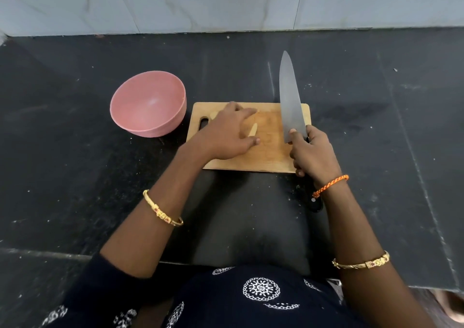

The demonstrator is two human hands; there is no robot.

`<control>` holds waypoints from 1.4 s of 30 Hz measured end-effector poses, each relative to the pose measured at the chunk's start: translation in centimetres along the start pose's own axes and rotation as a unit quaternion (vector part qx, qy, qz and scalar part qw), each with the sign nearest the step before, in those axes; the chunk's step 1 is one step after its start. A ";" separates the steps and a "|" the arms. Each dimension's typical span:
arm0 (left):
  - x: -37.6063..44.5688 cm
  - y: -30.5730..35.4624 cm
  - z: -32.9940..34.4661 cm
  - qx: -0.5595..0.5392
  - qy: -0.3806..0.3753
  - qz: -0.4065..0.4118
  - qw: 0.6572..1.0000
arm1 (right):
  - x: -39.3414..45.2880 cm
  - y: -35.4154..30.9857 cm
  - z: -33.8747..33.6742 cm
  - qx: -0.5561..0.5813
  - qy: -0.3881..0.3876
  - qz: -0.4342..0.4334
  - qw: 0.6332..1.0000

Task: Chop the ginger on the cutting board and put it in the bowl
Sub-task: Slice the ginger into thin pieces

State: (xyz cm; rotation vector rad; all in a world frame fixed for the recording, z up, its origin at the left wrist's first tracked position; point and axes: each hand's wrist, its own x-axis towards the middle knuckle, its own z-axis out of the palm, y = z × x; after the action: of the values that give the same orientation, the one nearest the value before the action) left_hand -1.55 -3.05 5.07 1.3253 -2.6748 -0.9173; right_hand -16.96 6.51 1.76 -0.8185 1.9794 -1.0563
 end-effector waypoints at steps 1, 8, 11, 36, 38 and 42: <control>0.2 0.4 0.3 0.024 -0.016 -0.026 0.999 | -0.2 0.1 0.0 0.000 0.001 0.001 1.000; 0.9 2.0 3.5 0.003 0.213 -0.117 0.970 | -1.8 1.2 -0.5 0.028 0.017 0.001 0.999; 1.1 2.7 4.1 -0.021 0.271 -0.096 0.958 | -2.2 1.2 -0.9 0.030 0.029 -0.006 0.999; 2.7 1.3 3.8 -0.088 0.107 0.014 0.990 | -1.7 -0.3 -0.2 -0.129 -0.020 0.011 0.991; 2.8 1.5 4.1 -0.100 0.122 0.008 0.987 | -1.3 -0.7 -0.5 -0.143 -0.027 0.009 0.989; 3.1 1.7 4.2 -0.129 0.126 0.003 0.984 | -0.8 -1.2 -0.7 -0.138 -0.052 0.018 0.989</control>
State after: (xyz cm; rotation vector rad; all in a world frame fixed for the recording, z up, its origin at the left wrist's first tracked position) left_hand -5.90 -2.43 1.78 1.2772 -2.2840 -0.9816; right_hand -16.87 6.86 3.31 -0.9608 2.0695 -0.7118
